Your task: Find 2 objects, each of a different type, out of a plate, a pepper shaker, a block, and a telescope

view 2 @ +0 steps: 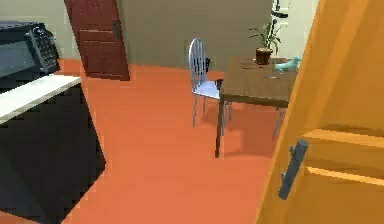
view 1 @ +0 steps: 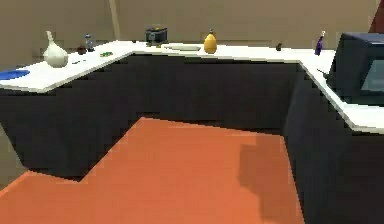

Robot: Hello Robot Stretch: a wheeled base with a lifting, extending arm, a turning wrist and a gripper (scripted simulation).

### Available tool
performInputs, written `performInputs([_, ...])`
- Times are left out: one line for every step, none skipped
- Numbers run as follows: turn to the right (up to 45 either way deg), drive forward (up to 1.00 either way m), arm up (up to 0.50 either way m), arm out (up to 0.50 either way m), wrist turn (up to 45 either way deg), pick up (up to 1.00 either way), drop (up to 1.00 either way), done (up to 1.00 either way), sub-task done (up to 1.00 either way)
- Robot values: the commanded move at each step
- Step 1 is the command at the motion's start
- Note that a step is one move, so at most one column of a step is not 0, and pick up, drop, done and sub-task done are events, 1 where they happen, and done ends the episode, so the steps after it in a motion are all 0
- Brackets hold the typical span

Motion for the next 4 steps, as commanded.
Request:
performInputs([-33.0,0.00,0.00,0.00,0.0,0.00,0.00,0.00,0.00])
performInputs([-3.0,0.00,0.00,0.00,0.0,0.00,0.00,0.00,0.00])
performInputs([0.0,1.00,0.00,0.00,0.0,0.00,0.00,0.00,0.00])
performInputs([0.0,0.15,0.00,0.00,0.0,0.00,0.00,0.00,0.00])
